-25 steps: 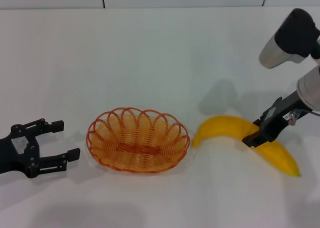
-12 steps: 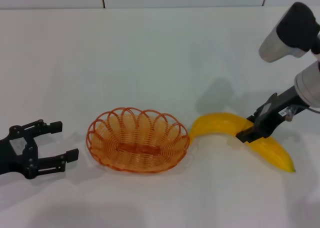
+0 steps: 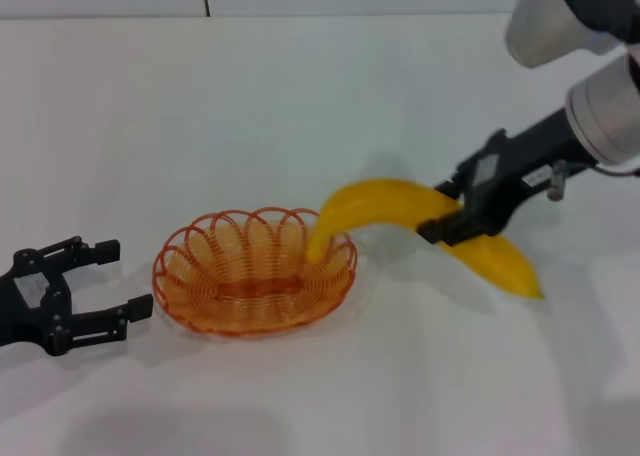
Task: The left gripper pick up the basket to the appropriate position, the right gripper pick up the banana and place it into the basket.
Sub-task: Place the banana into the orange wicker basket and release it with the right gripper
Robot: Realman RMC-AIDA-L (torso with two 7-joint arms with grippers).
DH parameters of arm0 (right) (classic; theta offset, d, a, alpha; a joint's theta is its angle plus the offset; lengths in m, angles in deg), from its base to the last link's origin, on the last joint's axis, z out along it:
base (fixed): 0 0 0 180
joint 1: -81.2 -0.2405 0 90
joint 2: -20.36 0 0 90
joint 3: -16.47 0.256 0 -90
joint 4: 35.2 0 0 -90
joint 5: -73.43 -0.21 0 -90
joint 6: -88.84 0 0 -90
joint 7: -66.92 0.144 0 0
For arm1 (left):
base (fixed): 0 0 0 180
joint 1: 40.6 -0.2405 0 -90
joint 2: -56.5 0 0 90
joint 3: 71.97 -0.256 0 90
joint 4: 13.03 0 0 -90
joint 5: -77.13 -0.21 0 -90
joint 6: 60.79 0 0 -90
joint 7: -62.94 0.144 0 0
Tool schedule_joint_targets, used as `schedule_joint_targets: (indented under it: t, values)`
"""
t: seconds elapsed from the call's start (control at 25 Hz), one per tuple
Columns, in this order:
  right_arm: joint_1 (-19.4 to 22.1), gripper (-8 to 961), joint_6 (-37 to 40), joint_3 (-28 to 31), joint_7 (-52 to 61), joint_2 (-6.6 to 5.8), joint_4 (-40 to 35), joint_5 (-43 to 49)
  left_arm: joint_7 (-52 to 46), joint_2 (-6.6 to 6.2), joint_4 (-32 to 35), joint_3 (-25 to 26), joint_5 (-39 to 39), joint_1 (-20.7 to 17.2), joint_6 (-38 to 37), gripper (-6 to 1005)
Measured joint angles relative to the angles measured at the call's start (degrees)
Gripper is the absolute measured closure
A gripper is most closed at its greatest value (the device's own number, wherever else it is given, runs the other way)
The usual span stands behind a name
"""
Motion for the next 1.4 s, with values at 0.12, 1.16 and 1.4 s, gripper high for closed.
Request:
schedule_joint_targets:
  t: [0.12, 1.16, 1.4]
  values:
    - [-0.84, 408, -0.74, -0.60, 0.38, 0.14, -2.42, -0.69, 0.02, 0.00, 0.00, 0.01, -0.02, 0.04, -0.06, 131]
    - [-7.88, 333, -18.47, -22.23, 0.54, 0.89, 5.63, -10.80, -1.24, -0.17, 0.04, 0.45, -4.35, -0.04, -0.08, 131]
    - [-9.94, 316, -20.48, -23.13, 0.29, 0.91, 10.73, -11.54, -1.34, -0.18, 0.00, 0.49, -4.56, 0.21, -0.08, 130]
